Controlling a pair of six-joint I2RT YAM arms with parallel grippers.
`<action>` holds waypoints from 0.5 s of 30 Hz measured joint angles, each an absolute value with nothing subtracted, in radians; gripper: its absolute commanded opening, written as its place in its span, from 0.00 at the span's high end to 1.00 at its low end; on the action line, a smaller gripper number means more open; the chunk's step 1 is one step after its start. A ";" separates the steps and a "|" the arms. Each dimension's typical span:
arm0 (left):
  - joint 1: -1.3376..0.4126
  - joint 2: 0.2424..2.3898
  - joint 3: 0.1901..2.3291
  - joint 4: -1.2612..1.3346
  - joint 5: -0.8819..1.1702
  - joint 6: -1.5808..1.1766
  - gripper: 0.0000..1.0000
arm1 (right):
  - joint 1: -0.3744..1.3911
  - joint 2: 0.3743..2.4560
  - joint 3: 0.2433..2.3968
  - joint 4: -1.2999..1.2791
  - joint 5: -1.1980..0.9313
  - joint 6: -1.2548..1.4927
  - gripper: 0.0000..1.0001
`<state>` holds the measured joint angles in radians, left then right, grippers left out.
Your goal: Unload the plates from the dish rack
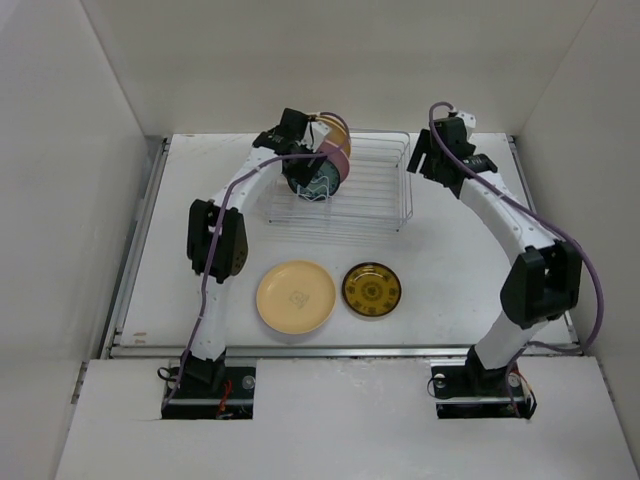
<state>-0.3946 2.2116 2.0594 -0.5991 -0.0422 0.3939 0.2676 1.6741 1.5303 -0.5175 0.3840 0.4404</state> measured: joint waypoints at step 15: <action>-0.308 2.270 2.114 -0.611 0.151 0.341 1.00 | 0.255 1.861 1.523 -0.396 0.232 0.383 0.18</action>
<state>-0.3080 2.2696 2.1139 -0.6106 0.1513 0.3408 0.2546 1.8606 1.5234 -0.3962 0.2317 0.3828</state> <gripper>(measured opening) 0.027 0.826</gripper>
